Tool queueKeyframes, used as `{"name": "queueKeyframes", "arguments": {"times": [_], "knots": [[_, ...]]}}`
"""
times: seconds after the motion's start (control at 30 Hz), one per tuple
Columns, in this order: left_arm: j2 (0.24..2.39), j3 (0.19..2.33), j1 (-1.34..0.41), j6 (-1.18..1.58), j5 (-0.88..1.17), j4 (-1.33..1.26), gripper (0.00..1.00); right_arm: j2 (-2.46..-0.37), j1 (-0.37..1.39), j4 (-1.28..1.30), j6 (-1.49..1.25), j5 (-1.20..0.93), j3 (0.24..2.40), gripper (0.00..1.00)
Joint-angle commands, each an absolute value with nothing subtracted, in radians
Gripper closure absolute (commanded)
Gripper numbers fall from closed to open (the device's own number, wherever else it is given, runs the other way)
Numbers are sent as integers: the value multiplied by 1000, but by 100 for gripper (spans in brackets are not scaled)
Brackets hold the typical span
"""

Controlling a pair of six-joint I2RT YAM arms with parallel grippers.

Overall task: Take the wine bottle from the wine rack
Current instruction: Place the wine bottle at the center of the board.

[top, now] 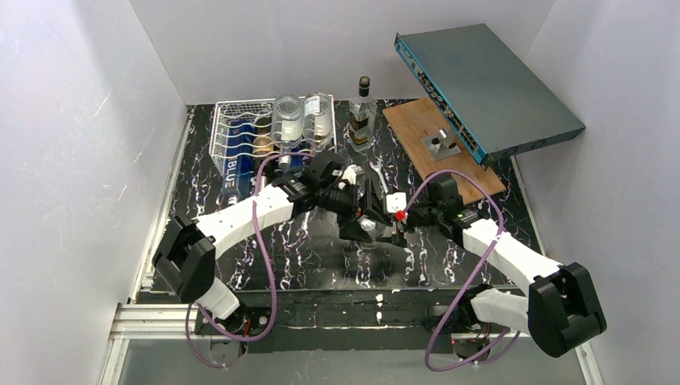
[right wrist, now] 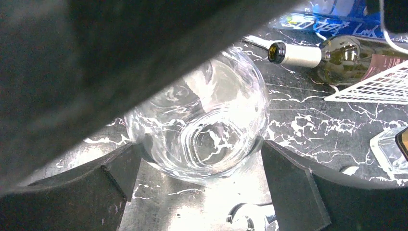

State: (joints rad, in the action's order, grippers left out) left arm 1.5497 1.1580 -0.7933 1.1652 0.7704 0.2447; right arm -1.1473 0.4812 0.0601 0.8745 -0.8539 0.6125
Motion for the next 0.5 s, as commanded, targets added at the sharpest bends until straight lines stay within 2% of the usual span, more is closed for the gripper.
{"name": "queueKeyframes", "arguments": {"times": [0.0,0.47], "knots": [[1474,1150,-762,1155,796,197,18,-1148,471,54,797,-900,627,0],[1359,1159,-716,1030,748,298,14,-1111,412,9,630,-884,584,0]]}}
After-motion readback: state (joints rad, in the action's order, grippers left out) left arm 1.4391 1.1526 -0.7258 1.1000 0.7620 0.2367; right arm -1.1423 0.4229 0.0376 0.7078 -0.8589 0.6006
